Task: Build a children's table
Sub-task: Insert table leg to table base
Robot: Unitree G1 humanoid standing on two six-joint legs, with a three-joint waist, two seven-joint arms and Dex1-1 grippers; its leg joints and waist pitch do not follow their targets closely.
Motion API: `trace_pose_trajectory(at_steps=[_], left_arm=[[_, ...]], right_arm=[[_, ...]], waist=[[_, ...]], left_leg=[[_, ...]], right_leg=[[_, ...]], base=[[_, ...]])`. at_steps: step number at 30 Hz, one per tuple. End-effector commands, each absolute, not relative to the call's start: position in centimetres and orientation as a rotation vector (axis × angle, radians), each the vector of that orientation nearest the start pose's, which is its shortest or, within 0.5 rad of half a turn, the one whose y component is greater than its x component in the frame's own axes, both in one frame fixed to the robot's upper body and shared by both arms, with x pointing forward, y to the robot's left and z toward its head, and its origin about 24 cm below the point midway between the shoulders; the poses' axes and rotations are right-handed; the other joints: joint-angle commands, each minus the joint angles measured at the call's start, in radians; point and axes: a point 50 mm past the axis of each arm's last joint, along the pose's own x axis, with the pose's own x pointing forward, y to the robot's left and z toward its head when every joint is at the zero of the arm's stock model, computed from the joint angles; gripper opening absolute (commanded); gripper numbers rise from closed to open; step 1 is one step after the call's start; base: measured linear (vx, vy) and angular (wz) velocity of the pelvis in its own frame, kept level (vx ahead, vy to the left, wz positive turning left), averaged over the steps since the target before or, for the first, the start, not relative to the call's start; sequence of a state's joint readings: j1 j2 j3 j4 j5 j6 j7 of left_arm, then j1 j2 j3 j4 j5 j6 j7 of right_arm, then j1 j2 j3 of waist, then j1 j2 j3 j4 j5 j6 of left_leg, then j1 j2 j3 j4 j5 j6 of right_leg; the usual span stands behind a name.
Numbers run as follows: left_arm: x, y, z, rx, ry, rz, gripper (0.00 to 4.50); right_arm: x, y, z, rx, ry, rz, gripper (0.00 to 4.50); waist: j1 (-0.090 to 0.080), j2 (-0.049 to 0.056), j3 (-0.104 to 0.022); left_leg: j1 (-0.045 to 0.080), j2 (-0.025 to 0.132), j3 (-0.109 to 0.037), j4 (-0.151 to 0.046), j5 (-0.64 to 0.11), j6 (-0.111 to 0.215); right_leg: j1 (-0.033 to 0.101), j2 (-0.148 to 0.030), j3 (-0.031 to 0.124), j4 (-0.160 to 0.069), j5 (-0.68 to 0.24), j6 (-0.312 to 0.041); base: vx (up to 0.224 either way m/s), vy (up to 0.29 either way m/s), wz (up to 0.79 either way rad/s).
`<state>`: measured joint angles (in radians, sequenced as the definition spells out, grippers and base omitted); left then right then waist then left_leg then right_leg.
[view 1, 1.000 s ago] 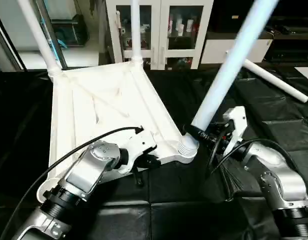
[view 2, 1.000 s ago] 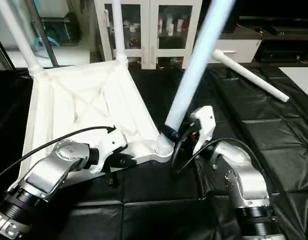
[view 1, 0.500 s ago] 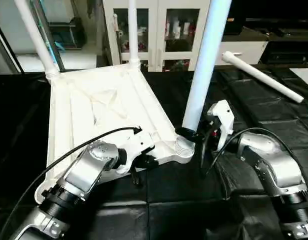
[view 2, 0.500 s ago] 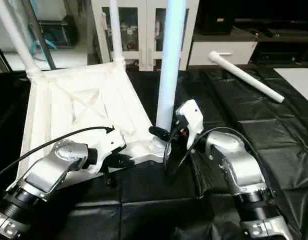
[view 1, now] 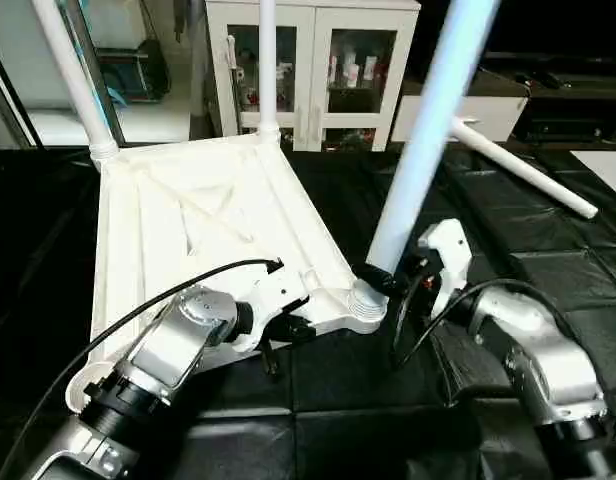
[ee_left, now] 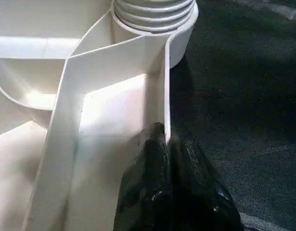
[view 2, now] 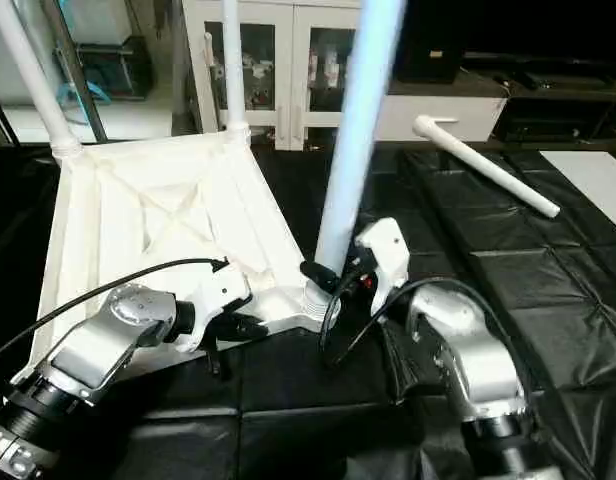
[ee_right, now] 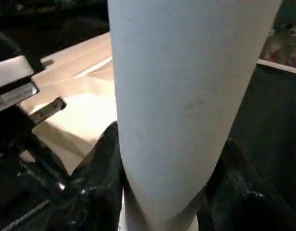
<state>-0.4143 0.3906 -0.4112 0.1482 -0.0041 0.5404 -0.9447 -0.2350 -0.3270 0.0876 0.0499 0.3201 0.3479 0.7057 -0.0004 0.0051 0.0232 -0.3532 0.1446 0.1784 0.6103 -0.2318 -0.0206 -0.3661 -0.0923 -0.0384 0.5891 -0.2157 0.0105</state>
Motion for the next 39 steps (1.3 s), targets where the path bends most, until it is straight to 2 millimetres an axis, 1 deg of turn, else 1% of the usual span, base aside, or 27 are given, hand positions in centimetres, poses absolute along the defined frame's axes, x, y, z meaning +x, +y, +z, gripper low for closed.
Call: trace_pose_trajectory(at_steps=[1,3,4,8,13,14,16,17,19,20,21,22,23,24,25,26,27,28,29,30,31,32,33,35,36,38,39], left_arm=[[28.7,10.7,5.2,0.394,0.537,-1.145,0.0],[28.8,10.7,5.2,0.395,0.536,-1.147,0.0],[28.8,10.7,5.2,0.4,0.536,-1.151,0.0],[28.7,10.7,5.2,0.403,0.536,-1.155,0.0],[28.6,10.7,4.9,0.422,0.552,-1.144,0.0],[28.8,10.5,4.8,0.415,0.561,-1.118,0.0],[29.4,9.8,4.6,0.386,0.571,-1.031,0.0],[30.0,9.0,4.6,0.356,0.57,-0.971,0.0],[30.7,8.1,4.7,0.32,0.554,-0.911,0.0],[30.9,7.7,4.8,0.312,0.548,-0.895,0.0],[31.1,7.4,4.9,0.304,0.542,-0.882,0.0],[31.9,6.2,5.3,0.273,0.518,-0.839,0.0],[31.9,6.2,5.3,0.273,0.518,-0.839,0.0],[32.2,5.7,5.6,0.256,0.505,-0.819,0.0],[33.1,4.2,6.3,0.244,0.461,-0.775,0.0],[33.2,3.7,6.6,0.243,0.45,-0.767,0.0],[33.4,3.1,6.8,0.245,0.437,-0.76,0.0],[33.6,2.7,7.0,0.248,0.426,-0.75,0.0],[33.6,2.7,7.0,0.248,0.426,-0.75,0.0],[33.8,2.2,7.2,0.251,0.419,-0.739,0.0],[33.9,2.1,7.2,0.249,0.42,-0.735,0.0],[33.9,2.1,7.2,0.249,0.42,-0.735,0.0],[33.9,2.2,7.2,0.248,0.423,-0.731,0.0],[34.1,2.4,7.1,0.247,0.427,-0.723,0.0],[34.2,2.6,7.0,0.25,0.427,-0.727,0.0],[34.2,2.7,7.1,0.259,0.406,-0.764,0.0],[34.2,2.7,7.1,0.259,0.406,-0.764,0.0]], right_arm=[[26.1,-15.9,1.2,0.065,0.486,0.75,1.82],[26.2,-16.0,1.3,0.053,0.481,0.748,1.82],[26.3,-15.9,1.4,0.041,0.475,0.753,1.82],[26.4,-15.8,1.4,0.028,0.469,0.757,1.82],[26.9,-15.5,1.3,0.0,0.455,0.714,1.82],[27.6,-15.7,1.2,-0.019,0.445,0.643,1.82],[29.6,-16.6,1.2,-0.046,0.416,0.435,1.82],[30.7,-17.2,1.3,-0.023,0.404,0.303,1.82],[31.6,-17.6,1.5,0.007,0.393,0.208,1.82],[31.9,-17.7,1.6,0.019,0.387,0.18,1.82],[32.3,-17.7,1.7,0.029,0.382,0.155,1.82],[33.1,-17.7,1.9,0.055,0.371,0.087,1.82],[33.1,-17.7,1.9,0.055,0.371,0.087,1.82],[33.4,-17.7,2.0,0.065,0.369,0.057,1.82],[34.4,-17.6,2.2,0.052,0.359,-0.025,1.82],[34.6,-17.6,2.4,0.039,0.352,-0.051,1.82],[35.0,-17.3,2.6,0.041,0.343,-0.066,1.82],[35.4,-17.0,2.9,0.026,0.327,-0.086,1.82],[35.4,-17.0,2.9,0.026,0.327,-0.086,1.82],[35.9,-16.3,3.3,0.024,0.305,-0.093,1.82],[36.1,-16.1,3.4,0.026,0.299,-0.092,1.82],[36.1,-16.1,3.4,0.026,0.299,-0.092,1.82],[36.3,-15.7,3.6,0.033,0.295,-0.085,1.82],[36.5,-15.4,3.7,0.04,0.287,-0.079,1.82],[36.6,-15.2,3.8,0.046,0.277,-0.076,1.82],[36.8,-15.1,4.0,0.073,0.254,-0.065,1.82],[36.8,-15.1,4.0,0.073,0.254,-0.065,1.82]], waist=[[-0.011,0.012,-0.014],[-0.012,0.014,-0.016],[-0.011,0.019,-0.016],[-0.011,0.017,-0.017],[-0.014,0.019,-0.015],[-0.016,0.024,-0.013],[-0.036,0.023,-0.01],[-0.039,0.026,-0.01],[-0.047,0.022,-0.013],[-0.052,0.024,-0.011],[-0.059,0.017,-0.015],[-0.059,0.016,-0.016],[-0.059,0.021,-0.016],[-0.055,0.021,-0.023],[-0.05,0.014,-0.031],[-0.042,0.019,-0.032],[-0.039,0.017,-0.032],[-0.034,0.016,-0.033],[-0.03,0.015,-0.033],[-0.022,0.015,-0.038],[-0.019,0.018,-0.043],[-0.014,0.02,-0.047],[-0.013,0.021,-0.046],[-0.012,0.018,-0.046],[-0.011,0.016,-0.044],[-0.012,0.015,-0.037],[-0.012,0.016,-0.038]], left_leg=[[0.013,0.082,-0.053,-0.121,-0.514,-0.082],[0.016,0.082,-0.053,-0.122,-0.52,-0.085],[0.016,0.082,-0.052,-0.124,-0.51,-0.085],[0.011,0.083,-0.048,-0.126,-0.47,-0.08],[0.012,0.083,-0.048,-0.127,-0.49,-0.085],[0.011,0.083,-0.052,-0.129,-0.501,-0.09],[0.011,0.078,-0.055,-0.128,-0.546,-0.111],[0.011,0.076,-0.059,-0.128,-0.56,-0.115],[0.013,0.075,-0.064,-0.126,-0.576,-0.117],[0.014,0.074,-0.065,-0.126,-0.597,-0.112],[0.011,0.073,-0.063,-0.124,-0.578,-0.098],[0.008,0.073,-0.062,-0.123,-0.558,-0.09],[0.01,0.069,-0.057,-0.118,-0.529,-0.075],[0.006,0.072,-0.052,-0.116,-0.47,-0.061],[-0.007,0.076,-0.047,-0.115,-0.358,-0.041],[-0.003,0.072,-0.037,-0.109,-0.276,-0.022],[-0.001,0.073,-0.032,-0.108,-0.261,-0.01],[0.002,0.072,-0.025,-0.103,-0.256,0.006],[0.0,0.071,-0.024,-0.102,-0.254,0.013],[-0.009,0.073,-0.025,-0.101,-0.206,0.029],[-0.009,0.074,-0.025,-0.099,-0.17,0.036],[-0.009,0.074,-0.023,-0.091,-0.07,0.067],[-0.012,0.075,-0.023,-0.09,-0.047,0.081],[-0.013,0.075,-0.02,-0.088,-0.041,0.111],[-0.013,0.075,-0.018,-0.089,-0.059,0.121],[-0.011,0.078,-0.017,-0.096,-0.148,0.104],[-0.009,0.079,-0.017,-0.097,-0.169,0.094]], right_leg=[[-0.012,-0.059,0.041,-0.094,-0.447,-0.133],[-0.013,-0.059,0.041,-0.097,-0.449,-0.127],[-0.012,-0.058,0.041,-0.097,-0.423,-0.131],[-0.008,-0.057,0.042,-0.093,-0.355,-0.149],[-0.011,-0.059,0.042,-0.095,-0.382,-0.151],[-0.01,-0.059,0.041,-0.095,-0.395,-0.148],[-0.017,-0.059,0.036,-0.098,-0.453,-0.141],[-0.017,-0.059,0.033,-0.1,-0.474,-0.133],[-0.013,-0.059,0.028,-0.104,-0.497,-0.118],[-0.018,-0.058,0.026,-0.11,-0.497,-0.115],[-0.013,-0.059,0.025,-0.109,-0.471,-0.121],[-0.011,-0.061,0.026,-0.109,-0.453,-0.128],[-0.015,-0.063,0.029,-0.111,-0.44,-0.144],[-0.009,-0.065,0.033,-0.107,-0.385,-0.162],[0.004,-0.065,0.035,-0.094,-0.256,-0.192],[0.001,-0.063,0.034,-0.089,-0.169,-0.228],[0.001,-0.063,0.034,-0.091,-0.157,-0.237],[-0.004,-0.062,0.034,-0.092,-0.166,-0.247],[-0.003,-0.062,0.034,-0.092,-0.177,-0.246],[0.008,-0.063,0.033,-0.084,-0.147,-0.24],[0.008,-0.064,0.032,-0.078,-0.109,-0.242],[0.011,-0.058,0.027,-0.063,0.03,-0.261],[0.014,-0.059,0.026,-0.059,0.065,-0.268],[0.016,-0.06,0.024,-0.057,0.087,-0.28],[0.015,-0.062,0.024,-0.061,0.059,-0.284],[0.011,-0.063,0.026,-0.075,-0.064,-0.273],[0.01,-0.064,0.026,-0.077,-0.095,-0.267]], base=[[0.0,0.0,0.0],[0.0,0.0,0.0],[0.0,0.0,0.0],[0.0,0.0,0.0],[0.0,0.0,0.0],[0.0,0.0,0.0],[0.0,0.0,0.0],[0.0,0.0,0.0],[0.0,0.0,0.0],[0.0,0.0,0.0],[0.0,0.0,0.0],[0.0,0.0,0.0],[0.0,0.0,0.0],[0.0,0.0,0.0],[0.0,0.0,0.0],[0.0,0.0,0.0],[0.0,0.0,0.0],[0.0,0.0,0.0],[0.0,0.0,0.0],[0.0,0.0,0.0],[0.0,0.0,0.0],[0.0,0.0,0.0],[0.0,0.0,0.0],[0.0,0.0,0.0],[0.0,0.0,0.0],[0.0,0.0,0.0],[0.0,0.0,0.0]])
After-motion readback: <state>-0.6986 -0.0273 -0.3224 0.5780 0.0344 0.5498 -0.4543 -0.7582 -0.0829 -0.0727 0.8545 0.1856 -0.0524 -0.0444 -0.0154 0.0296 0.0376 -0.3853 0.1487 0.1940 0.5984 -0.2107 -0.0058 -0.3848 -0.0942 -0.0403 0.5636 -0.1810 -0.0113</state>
